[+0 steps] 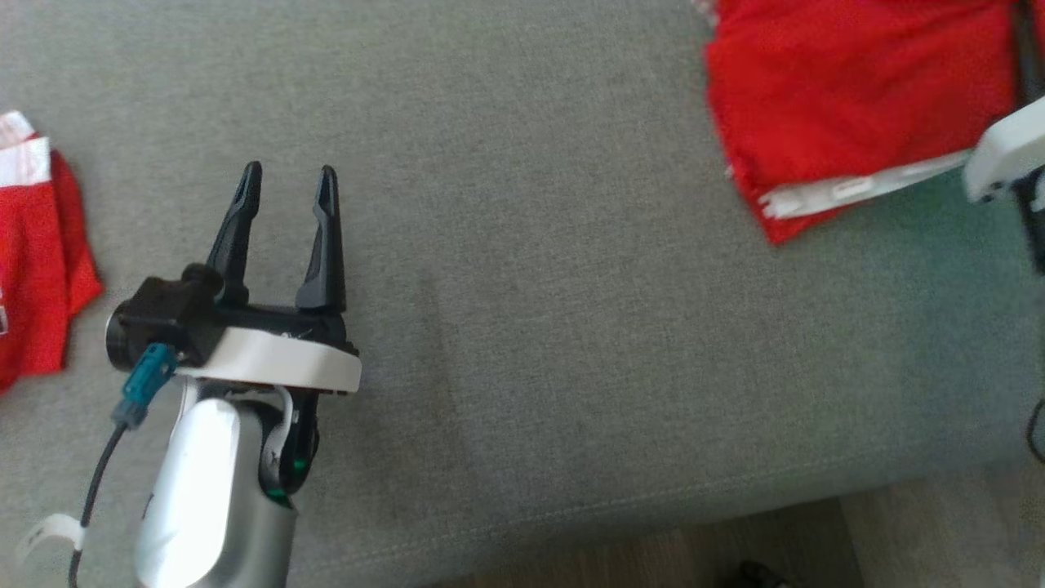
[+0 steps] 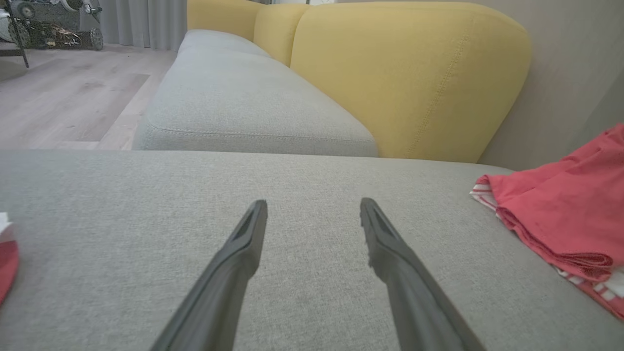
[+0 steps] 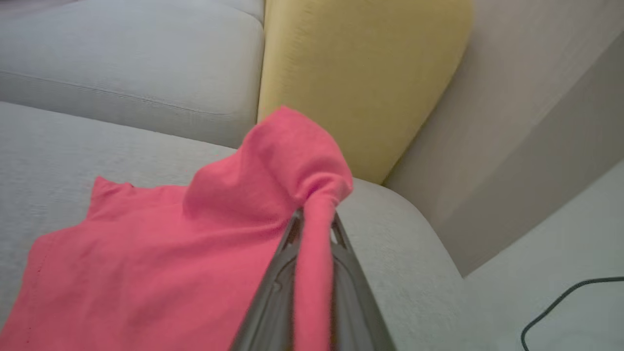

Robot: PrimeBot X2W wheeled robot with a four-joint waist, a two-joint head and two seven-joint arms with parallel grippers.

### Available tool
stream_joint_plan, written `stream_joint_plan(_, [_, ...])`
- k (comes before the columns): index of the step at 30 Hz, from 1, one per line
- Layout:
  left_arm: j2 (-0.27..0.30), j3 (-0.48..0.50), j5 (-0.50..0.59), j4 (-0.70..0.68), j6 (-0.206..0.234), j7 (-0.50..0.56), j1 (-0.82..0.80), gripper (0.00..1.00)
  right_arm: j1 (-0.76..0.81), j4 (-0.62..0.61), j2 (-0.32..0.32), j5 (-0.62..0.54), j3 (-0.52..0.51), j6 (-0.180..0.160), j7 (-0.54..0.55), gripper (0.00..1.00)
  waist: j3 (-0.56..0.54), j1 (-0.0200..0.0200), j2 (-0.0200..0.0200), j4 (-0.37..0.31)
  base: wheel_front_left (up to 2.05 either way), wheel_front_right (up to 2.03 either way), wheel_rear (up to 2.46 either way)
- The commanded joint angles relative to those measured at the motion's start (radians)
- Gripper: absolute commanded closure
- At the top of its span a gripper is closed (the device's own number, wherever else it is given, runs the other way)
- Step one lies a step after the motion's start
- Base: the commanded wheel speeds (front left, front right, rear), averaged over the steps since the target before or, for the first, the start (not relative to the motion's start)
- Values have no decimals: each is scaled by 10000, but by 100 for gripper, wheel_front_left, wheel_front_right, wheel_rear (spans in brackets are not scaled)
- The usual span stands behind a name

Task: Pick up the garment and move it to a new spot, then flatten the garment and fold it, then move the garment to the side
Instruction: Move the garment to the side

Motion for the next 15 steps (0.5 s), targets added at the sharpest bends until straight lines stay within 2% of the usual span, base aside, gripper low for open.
stream_joint_plan(1, [77, 403, 107, -351, -72, -120, -262, 0, -292, -382, -132, -115, -277, -9, 111, 100, 237, -2, 0, -160, 0, 0, 0])
stream_joint_plan(12, [77, 629, 290, -383, -283, -120, -376, 0, -572, -905, 456, -1415, -2383, -9, 642, 100, 738, -2, 0, -184, 0, 0, 0])
stream_joint_plan(15, [77, 691, 320, -384, -308, -120, -364, 0, -561, -1038, 475, -1427, -2362, -9, 687, 100, 797, -2, 0, -176, 0, 0, 0])
